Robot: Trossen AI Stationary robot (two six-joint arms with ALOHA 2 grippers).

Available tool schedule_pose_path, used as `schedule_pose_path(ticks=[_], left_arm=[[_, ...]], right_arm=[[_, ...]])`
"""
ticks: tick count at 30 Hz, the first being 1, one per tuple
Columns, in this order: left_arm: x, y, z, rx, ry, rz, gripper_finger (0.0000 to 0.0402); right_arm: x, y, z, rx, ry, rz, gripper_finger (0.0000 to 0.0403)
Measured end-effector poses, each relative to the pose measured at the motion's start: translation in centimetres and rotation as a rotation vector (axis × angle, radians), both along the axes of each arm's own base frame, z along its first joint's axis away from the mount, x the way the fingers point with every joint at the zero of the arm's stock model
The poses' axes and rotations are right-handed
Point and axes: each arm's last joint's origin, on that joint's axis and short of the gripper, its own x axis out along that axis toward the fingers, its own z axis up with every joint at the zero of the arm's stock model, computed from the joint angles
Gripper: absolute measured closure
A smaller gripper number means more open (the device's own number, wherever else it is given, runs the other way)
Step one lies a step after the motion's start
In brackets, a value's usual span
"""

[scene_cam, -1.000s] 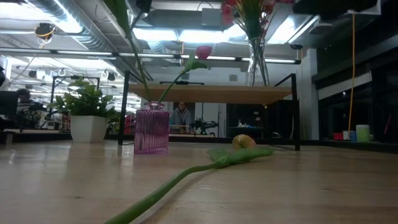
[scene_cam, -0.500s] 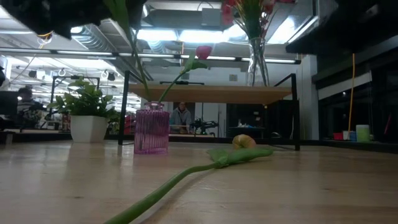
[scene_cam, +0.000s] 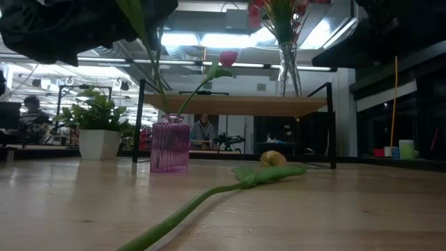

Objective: Pick and place flowers into a vace then onto a shelf
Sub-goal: Put the pink flowers into the purple vase

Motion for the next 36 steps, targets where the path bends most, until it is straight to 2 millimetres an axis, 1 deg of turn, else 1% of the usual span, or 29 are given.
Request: schedule_pose_path(ticks=[5, 8, 12, 17, 19, 25, 28, 36], left_arm=[[0.8, -0.1, -0.9, 0.009, -0.050, -0.004, 0.0398], [1.2, -0.1, -1.5, -0.018, -0.069, -0.013, 0.0398], [2.0, -0.5, -2.6, -0.044, -0.022, -0.025, 0.0398], [3.9, -1.2, -2.9, -0.017, -0.016, -0.030, 0.0398], [4.2, -1.5, -3.2, -0.013, -0.002, -0.038, 0.0398], [4.4, -1.9, -4.2, -0.022, 0.038, -0.036, 0.0398], [4.4, -1.8, -4.2, -0.026, 0.038, 0.005, 0.0398], [4.5, -1.7, -4.2, -0.014, 0.043, 0.014, 0.0398]], right_arm=[[0.0, 0.0, 0.0, -0.012, 0.006, 0.004, 0.0402], [0.0, 0.0, 0.0, -0.019, 0.008, 0.006, 0.0402], [0.0, 0.0, 0.0, -0.019, 0.009, 0.007, 0.0402], [0.0, 0.0, -0.1, -0.020, 0.013, 0.007, 0.0402], [0.0, 0.0, -0.1, -0.020, 0.014, 0.007, 0.0402], [0.0, 0.1, -0.1, -0.016, 0.018, 0.024, 0.0402], [0.0, 0.1, -0.1, -0.013, 0.019, 0.032, 0.0402], [0.0, 0.1, -0.1, -0.009, 0.018, 0.031, 0.0402]])
